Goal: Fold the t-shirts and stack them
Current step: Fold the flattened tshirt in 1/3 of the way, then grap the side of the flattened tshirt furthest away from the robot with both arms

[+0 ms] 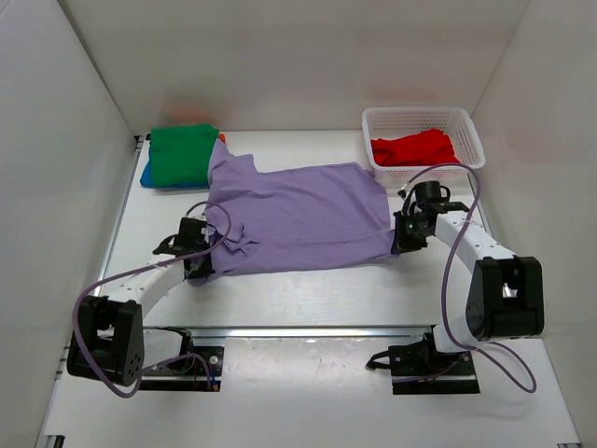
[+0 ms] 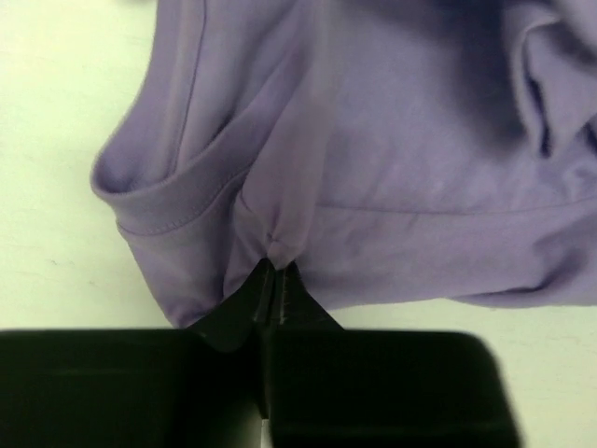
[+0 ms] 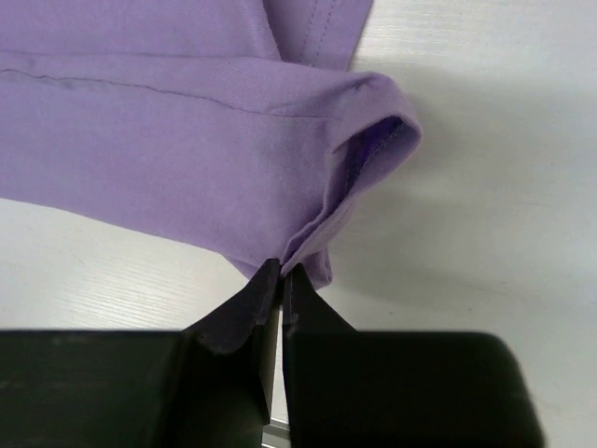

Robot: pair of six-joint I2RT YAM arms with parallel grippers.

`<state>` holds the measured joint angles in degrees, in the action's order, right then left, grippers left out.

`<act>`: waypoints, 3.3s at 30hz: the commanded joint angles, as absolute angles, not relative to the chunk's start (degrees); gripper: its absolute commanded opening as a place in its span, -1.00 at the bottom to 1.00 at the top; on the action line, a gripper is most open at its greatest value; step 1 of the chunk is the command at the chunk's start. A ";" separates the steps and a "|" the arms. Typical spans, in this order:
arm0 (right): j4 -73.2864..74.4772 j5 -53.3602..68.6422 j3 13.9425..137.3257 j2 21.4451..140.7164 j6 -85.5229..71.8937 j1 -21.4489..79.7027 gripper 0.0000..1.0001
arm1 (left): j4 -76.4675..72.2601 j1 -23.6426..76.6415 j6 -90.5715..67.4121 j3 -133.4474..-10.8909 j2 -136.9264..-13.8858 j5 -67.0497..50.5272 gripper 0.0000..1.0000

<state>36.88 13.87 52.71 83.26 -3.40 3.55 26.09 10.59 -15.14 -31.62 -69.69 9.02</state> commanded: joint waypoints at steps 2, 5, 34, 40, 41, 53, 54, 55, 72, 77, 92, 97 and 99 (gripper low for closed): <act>39.28 12.13 53.61 81.30 1.39 1.67 -1.00 | 28.73 10.19 -11.61 -34.45 -68.48 9.48 -1.00; 41.30 11.95 54.58 80.08 4.73 -1.30 -0.99 | 30.23 8.62 -7.92 -35.68 -65.31 10.81 -1.00; 60.45 8.88 57.92 70.04 -2.54 6.06 -0.99 | 42.54 5.63 5.71 -41.57 -49.93 10.72 -1.00; 63.28 8.35 55.56 68.56 -4.40 7.91 -1.00 | 46.92 6.59 5.53 -44.64 -46.41 10.90 -1.00; 63.80 8.78 55.55 67.51 -4.74 7.65 -1.00 | 47.19 6.59 5.71 -45.34 -45.71 10.99 -1.00; 68.73 8.70 52.21 59.33 -5.54 6.59 -1.00 | 52.90 9.05 4.22 -49.04 -41.92 12.21 -1.00; 68.90 9.05 51.69 58.80 -5.80 6.16 -1.00 | 53.87 9.40 4.22 -48.96 -41.75 12.48 -0.86; 68.99 8.97 51.33 58.36 -5.71 6.24 -0.94 | 53.62 9.67 3.87 -49.39 -41.66 13.00 -0.42; 63.11 6.94 52.82 61.08 -4.48 2.29 -0.07 | 45.46 8.61 5.36 -47.37 -47.01 12.40 0.19; 58.37 7.38 59.31 69.95 -6.23 0.26 -0.04 | 35.18 8.96 4.57 -53.50 -60.96 9.84 0.29; 41.05 6.77 78.13 92.71 -9.40 0.09 -0.05 | 25.57 12.57 7.74 -90.51 -110.73 7.91 0.38; 38.32 6.77 79.37 96.23 -9.40 -1.76 -0.04 | 26.45 12.57 5.46 -97.72 -119.95 6.86 0.36; 37.27 6.94 79.45 97.64 -9.49 -2.29 -0.05 | 26.72 12.74 5.19 -99.39 -122.77 7.81 0.40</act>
